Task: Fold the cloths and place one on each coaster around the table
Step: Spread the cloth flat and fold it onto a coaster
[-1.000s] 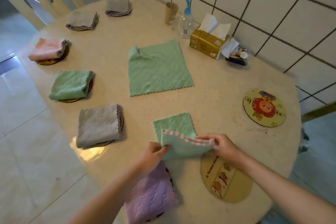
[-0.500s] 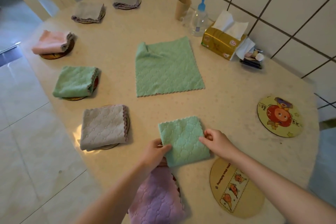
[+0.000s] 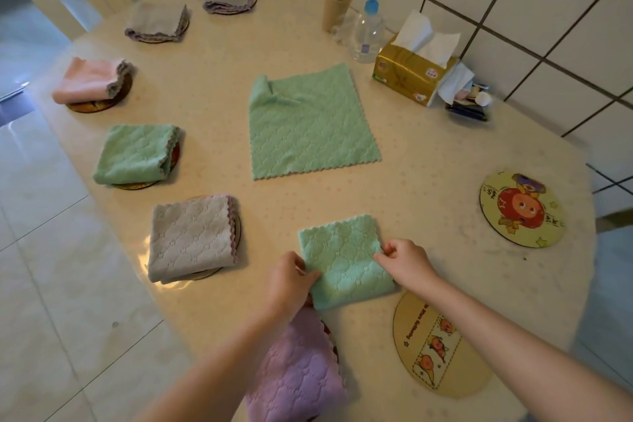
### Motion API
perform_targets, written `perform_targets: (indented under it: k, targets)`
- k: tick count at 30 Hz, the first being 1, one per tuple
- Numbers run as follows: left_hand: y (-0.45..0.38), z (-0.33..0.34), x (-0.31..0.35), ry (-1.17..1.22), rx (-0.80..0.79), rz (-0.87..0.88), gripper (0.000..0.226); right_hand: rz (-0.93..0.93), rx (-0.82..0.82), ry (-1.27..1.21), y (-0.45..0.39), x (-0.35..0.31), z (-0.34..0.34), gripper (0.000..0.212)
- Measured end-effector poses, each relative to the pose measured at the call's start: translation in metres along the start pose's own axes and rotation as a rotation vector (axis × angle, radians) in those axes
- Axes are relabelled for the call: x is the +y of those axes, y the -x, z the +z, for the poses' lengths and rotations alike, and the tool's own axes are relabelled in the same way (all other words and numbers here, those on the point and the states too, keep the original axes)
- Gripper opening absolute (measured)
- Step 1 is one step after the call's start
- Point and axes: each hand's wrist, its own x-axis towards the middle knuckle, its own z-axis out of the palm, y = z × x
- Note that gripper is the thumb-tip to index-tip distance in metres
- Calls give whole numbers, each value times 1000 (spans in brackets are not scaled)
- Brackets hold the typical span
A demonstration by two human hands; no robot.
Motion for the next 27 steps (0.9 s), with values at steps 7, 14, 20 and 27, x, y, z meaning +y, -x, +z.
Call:
perform_targets:
  k: [7,14,20,27]
  targets:
    - [7,-8,-10,-826,41,761,69,-60,6,104,22,-4,11,70]
    - [-5,-11,-4,-787,-132,575,70,13,114,232,31,-12,16,62]
    - [-35,-5,24,-692,37,566,43,152,32,-2,18,-13,16,56]
    - [-59,-12,55,-744,-157,357,53,229,-142,50,14,-15,8,39]
